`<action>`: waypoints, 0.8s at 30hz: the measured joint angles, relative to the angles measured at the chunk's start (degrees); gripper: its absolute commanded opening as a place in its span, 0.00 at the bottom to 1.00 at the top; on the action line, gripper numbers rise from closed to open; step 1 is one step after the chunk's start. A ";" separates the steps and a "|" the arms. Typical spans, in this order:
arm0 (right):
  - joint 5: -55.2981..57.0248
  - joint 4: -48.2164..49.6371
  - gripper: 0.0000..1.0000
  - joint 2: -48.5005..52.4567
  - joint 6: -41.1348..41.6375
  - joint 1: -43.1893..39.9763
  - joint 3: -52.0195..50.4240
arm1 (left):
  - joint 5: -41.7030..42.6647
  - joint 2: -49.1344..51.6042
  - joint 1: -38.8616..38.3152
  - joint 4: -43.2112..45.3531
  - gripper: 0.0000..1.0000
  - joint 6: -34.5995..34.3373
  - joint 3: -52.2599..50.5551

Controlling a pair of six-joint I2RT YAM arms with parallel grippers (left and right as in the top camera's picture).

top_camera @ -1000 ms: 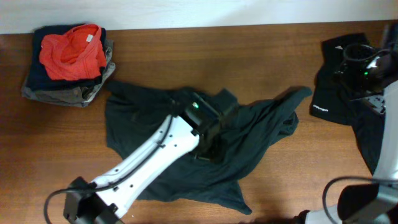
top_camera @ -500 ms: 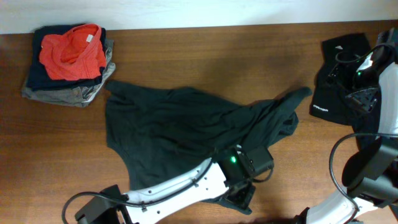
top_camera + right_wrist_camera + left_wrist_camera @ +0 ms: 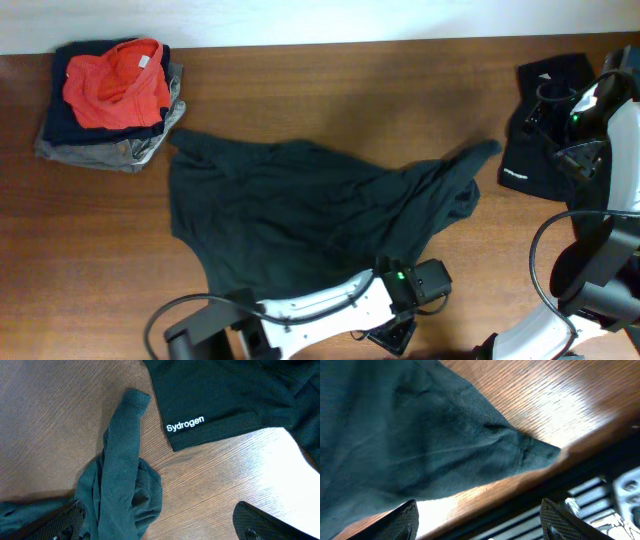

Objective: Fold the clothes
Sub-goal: 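Hold the front corner with left gripper and the sleeve with right gripper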

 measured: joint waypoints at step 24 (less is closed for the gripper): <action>-1.90 3.67 1.00 0.74 2.01 3.26 -1.95 | 0.61 4.72 -0.20 -0.50 0.01 -7.52 -0.11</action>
